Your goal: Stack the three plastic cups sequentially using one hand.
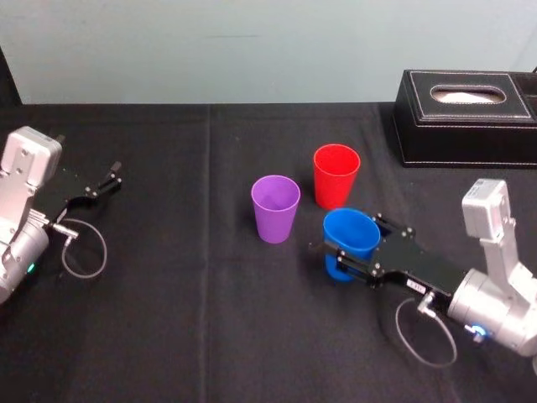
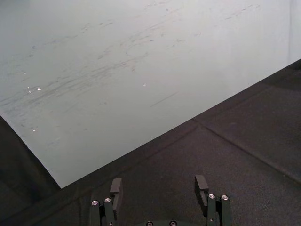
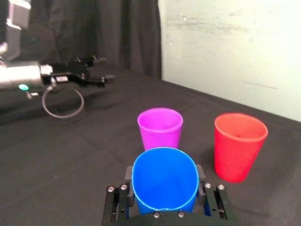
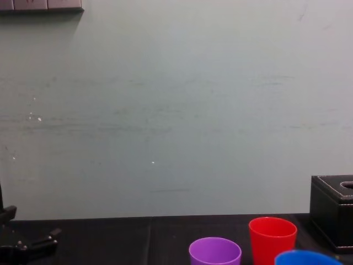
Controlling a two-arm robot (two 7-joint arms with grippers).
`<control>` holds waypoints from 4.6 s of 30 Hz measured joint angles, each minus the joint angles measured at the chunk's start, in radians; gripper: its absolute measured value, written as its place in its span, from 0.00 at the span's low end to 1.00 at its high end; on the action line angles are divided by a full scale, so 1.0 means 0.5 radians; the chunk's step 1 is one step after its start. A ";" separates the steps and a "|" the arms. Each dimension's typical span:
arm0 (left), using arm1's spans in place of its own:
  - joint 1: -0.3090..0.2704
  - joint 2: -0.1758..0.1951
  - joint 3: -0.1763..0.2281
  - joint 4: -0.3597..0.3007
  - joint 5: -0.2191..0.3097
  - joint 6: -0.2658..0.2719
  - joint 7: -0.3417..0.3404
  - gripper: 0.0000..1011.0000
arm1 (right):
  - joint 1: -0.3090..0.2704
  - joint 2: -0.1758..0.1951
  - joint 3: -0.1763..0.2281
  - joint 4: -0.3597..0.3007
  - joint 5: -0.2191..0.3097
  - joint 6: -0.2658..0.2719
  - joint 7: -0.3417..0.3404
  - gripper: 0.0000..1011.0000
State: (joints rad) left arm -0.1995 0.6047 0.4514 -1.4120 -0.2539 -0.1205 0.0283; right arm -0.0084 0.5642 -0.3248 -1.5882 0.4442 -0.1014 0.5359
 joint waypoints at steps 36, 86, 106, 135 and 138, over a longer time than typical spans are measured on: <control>0.000 0.000 0.000 0.000 0.000 0.000 0.000 0.99 | 0.789 -0.103 -0.131 0.242 0.132 0.378 -0.011 0.72; 0.000 0.000 0.000 0.000 0.000 0.000 0.000 0.99 | 0.793 -0.226 -0.139 0.574 0.036 0.145 0.014 0.72; 0.000 0.000 0.000 0.000 0.000 0.000 0.000 0.99 | 0.772 -0.250 -0.126 0.620 -0.003 0.120 0.011 0.72; 0.000 0.000 0.000 0.000 0.000 0.000 0.000 0.99 | 0.772 -0.256 -0.124 0.631 -0.016 0.116 0.002 0.99; 0.000 0.000 0.000 0.000 0.000 0.000 0.000 0.99 | 0.772 -0.255 -0.124 0.630 -0.015 0.116 0.002 0.99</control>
State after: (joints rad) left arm -0.1996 0.6047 0.4514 -1.4120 -0.2539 -0.1205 0.0283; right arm 0.3778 0.4366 -0.3869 -1.2731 0.4367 -0.0434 0.5368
